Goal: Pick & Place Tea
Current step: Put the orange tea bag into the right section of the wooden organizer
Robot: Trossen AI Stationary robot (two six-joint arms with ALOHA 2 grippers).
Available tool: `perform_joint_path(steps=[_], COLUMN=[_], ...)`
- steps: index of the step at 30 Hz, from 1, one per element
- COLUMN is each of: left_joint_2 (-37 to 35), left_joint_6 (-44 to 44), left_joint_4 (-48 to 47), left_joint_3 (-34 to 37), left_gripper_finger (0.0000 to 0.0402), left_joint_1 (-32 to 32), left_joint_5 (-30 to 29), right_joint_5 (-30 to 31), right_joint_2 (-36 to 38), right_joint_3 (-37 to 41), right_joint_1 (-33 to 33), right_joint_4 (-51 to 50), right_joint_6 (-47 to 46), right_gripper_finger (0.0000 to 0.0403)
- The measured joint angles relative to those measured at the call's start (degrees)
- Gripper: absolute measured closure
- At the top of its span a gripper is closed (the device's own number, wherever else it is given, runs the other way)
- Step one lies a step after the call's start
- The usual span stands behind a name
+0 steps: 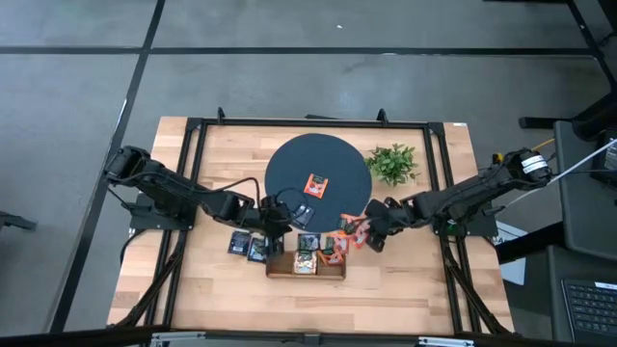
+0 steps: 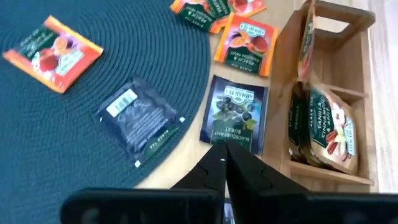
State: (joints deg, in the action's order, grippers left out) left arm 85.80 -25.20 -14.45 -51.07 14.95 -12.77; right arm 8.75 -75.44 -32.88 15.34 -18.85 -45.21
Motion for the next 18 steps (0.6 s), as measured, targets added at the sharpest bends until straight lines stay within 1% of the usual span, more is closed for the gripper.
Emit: perform_joint_path(steps=[4, 8, 11, 13, 18], left_joint_2=[0.01, 0.00, 0.00, 0.01, 0.02], left_joint_6=[2.04, 3.07, 3.38, 3.45, 3.48], left_joint_4=[0.99, 1.02, 1.02, 1.02, 1.02], left_joint_3=[0.00, 0.00, 0.00, 0.00, 0.00], left_gripper_finger=[0.0394, 0.0399, 0.0400, 0.0397, 0.0395], left_joint_1=[-0.25, -0.31, -0.33, -0.32, -0.34], left_joint_5=[0.46, 0.47, 0.47, 0.47, 0.47], right_joint_5=[-3.82, -7.07, -9.23, -10.18, -10.02], right_joint_2=[0.00, -0.02, -0.02, -0.02, 0.02], right_joint_3=[2.16, 4.66, 6.45, 7.13, 8.95], right_joint_1=[-1.72, -2.15, -2.15, -2.11, -2.11], right_joint_4=[0.88, 6.53, 11.95, 12.86, 13.56], right_joint_6=[-4.74, -5.63, -6.52, -7.54, -8.69], right_gripper_finger=[0.0205, 0.0183, 0.0181, 0.0183, 0.0193])
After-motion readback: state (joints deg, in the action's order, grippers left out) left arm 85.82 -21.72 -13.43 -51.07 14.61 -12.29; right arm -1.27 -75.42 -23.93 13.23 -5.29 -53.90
